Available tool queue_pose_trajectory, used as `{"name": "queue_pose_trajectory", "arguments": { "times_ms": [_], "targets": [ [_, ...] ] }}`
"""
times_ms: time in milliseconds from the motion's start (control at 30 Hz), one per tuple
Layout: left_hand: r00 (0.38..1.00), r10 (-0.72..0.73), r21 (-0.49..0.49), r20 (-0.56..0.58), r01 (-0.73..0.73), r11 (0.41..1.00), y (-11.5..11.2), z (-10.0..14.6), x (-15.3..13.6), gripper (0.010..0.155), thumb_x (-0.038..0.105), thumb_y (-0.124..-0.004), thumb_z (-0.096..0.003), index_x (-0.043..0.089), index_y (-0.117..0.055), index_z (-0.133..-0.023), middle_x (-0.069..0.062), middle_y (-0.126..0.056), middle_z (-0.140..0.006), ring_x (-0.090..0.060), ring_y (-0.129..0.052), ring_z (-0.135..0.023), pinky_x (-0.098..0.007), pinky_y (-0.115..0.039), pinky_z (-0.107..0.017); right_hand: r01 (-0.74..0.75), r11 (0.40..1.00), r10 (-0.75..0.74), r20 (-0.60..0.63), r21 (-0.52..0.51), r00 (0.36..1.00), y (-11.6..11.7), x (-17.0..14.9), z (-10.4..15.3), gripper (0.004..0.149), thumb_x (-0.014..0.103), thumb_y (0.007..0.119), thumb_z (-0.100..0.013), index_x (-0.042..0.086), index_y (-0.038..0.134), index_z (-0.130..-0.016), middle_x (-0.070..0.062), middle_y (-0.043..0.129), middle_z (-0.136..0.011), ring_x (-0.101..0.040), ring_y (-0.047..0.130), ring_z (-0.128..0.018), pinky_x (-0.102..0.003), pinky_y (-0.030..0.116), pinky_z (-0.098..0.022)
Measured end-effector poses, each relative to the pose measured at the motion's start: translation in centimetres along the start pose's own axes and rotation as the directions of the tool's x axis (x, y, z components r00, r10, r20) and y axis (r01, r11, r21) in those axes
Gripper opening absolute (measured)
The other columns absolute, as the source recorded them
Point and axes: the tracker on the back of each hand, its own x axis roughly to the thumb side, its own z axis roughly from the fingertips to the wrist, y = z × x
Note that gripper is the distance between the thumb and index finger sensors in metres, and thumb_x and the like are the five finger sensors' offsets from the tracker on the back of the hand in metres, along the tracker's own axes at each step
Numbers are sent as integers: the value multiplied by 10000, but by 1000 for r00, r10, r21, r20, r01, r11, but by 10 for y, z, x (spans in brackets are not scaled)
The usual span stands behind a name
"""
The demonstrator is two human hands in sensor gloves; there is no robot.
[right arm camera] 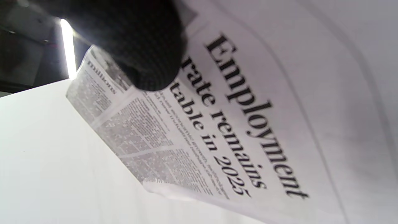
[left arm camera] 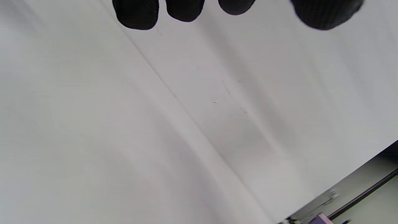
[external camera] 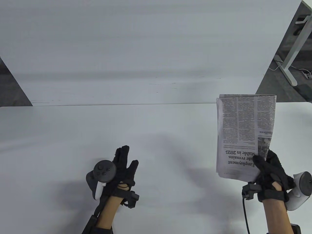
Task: Unfold folded newspaper and lay flat
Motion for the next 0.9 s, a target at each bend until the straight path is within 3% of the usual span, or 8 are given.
{"name": "queue_pose_trajectory", "arguments": {
  "times_ms": [100, 167, 267, 467, 667, 767, 900],
  "targets": [
    [971, 240, -53, -6, -240, 969, -10, 1, 0, 773, 556, -699, -464, 251, -377, -1097, -195, -395, -1154, -589, -503, -1036, -754, -398, -698, 97, 991, -91, -72, 88, 993, 23, -22, 3, 541, 223, 943, -383, 143, 698, -859, -155, 842, -868, -355, 1025, -590, -440, 854, -442],
    [913, 409, -113, -20, -408, 906, -19, 2, 0, 785, 555, -717, -465, 237, -380, -1099, -206, -391, -1152, -604, -492, -1030, -762, -388, -692, 129, 977, -110, -117, 168, 987, 38, -34, 4, 542, 220, 942, -384, 140, 697, -861, -160, 839, -871, -357, 1025, -589, -441, 854, -440],
    [828, 560, -189, -1, -550, 813, -32, 3, 4, 811, 566, -745, -466, 218, -378, -1100, -211, -429, -1145, -607, -529, -1017, -748, -433, -689, 122, 960, -87, -146, 252, 985, 58, -48, 10, 545, 219, 943, -382, 139, 699, -862, -161, 838, -875, -357, 1027, -586, -440, 856, -438],
    [698, 716, -329, 5, -675, 661, -49, 6, 18, 861, 562, -790, -459, 192, -346, -1097, -202, -457, -1140, -587, -578, -1016, -701, -503, -702, 138, 907, -53, -216, 399, 975, 89, -72, 22, 548, 218, 939, -383, 135, 696, -868, -166, 833, -880, -356, 1030, -579, -439, 856, -433],
    [659, 752, -411, -9, -688, 598, -57, 7, 25, 917, 548, -841, -443, 170, -313, -1090, -202, -510, -1123, -537, -692, -994, -647, -581, -704, 123, 861, 8, -254, 493, 967, 109, -85, 34, 558, 218, 936, -383, 130, 689, -876, -174, 824, -890, -358, 1029, -577, -439, 856, -431],
    [629, 777, -399, 2, -712, 577, -57, 8, 26, 835, 502, -847, -454, 163, -417, -1084, -176, -653, -1074, -456, -827, -939, -590, -661, -684, 113, 857, 29, -265, 502, 964, 113, -89, 39, 557, 219, 935, -383, 129, 690, -875, -172, 825, -887, -358, 1029, -576, -439, 855, -429],
    [620, 785, -346, 14, -733, 586, -55, 8, 25, 549, 345, -808, -485, 178, -690, -994, -107, -909, -911, -347, -1033, -768, -497, -801, -603, 72, 854, 79, -265, 516, 961, 117, -90, 42, 587, 221, 928, -388, 113, 655, -896, -191, 786, -909, -376, 1001, -596, -454, 832, -443]
  ]
}}
